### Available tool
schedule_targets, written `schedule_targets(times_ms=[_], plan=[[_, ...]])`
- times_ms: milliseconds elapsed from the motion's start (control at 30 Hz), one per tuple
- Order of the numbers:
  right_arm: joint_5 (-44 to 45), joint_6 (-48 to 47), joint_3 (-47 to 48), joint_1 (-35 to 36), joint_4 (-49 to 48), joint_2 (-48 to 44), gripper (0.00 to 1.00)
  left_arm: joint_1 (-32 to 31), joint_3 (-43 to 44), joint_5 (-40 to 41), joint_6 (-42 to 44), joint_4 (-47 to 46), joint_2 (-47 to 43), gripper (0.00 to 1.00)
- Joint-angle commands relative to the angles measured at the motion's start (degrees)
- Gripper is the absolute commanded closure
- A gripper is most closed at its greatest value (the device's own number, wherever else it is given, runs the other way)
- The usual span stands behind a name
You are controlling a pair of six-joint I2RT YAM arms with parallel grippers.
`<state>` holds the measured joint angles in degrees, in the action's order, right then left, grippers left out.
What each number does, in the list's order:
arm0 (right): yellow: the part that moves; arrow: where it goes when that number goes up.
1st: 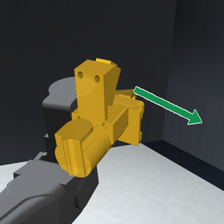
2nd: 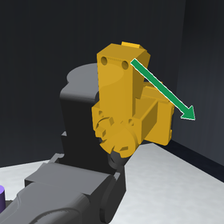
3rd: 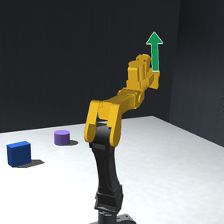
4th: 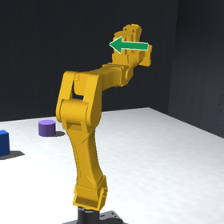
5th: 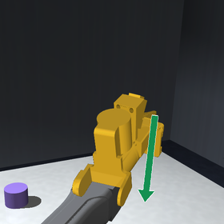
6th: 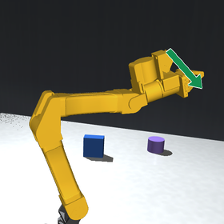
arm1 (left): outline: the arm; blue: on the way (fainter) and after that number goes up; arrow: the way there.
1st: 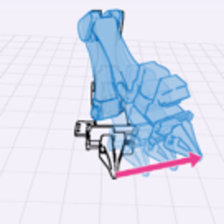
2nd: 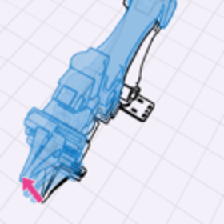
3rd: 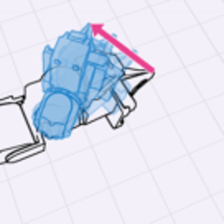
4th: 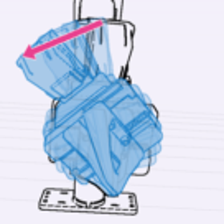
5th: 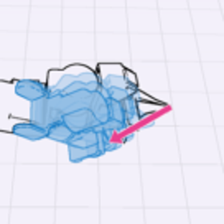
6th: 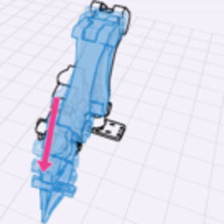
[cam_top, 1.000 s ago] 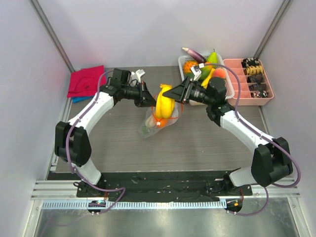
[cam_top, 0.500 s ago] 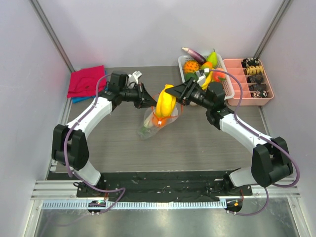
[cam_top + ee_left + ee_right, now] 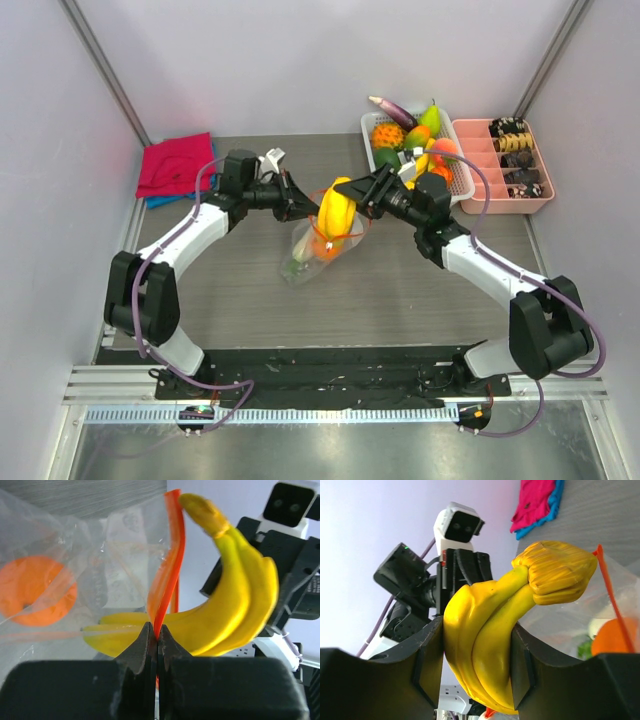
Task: Place the food in the zip-top bag and seal the zipper
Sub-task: Place the fake fruit in the zipper food storage bag.
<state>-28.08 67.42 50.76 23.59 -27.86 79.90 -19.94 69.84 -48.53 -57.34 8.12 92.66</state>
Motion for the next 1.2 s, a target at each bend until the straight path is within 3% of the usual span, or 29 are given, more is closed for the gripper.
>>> schedule_targets(times_ms=[0,667,933,1167], plan=[[2.9,1.7,-0.9,0.8,-0.2,-0.1,0.99,-0.3,-0.9,0.3,-4.3,-5.9,-2.8,1.00],[-1.2,-2.6,5.5,-2.2,-7.3,-2.3,0.99,0.3,-2.3,4.1,-5.4,-10.1,-6.2,1.00],[-7.4,-22.0,2.8,0.6,-7.7,-3.1,0.99,0.3,-5.1,4.8,-9.2,-13.7,-6.3,1.00],[-8.0,-28.9,3.6,2.5,-3.8,-6.2,0.99,0.3,-6.3,5.7,-10.6,-16.5,-6.9,0.99]])
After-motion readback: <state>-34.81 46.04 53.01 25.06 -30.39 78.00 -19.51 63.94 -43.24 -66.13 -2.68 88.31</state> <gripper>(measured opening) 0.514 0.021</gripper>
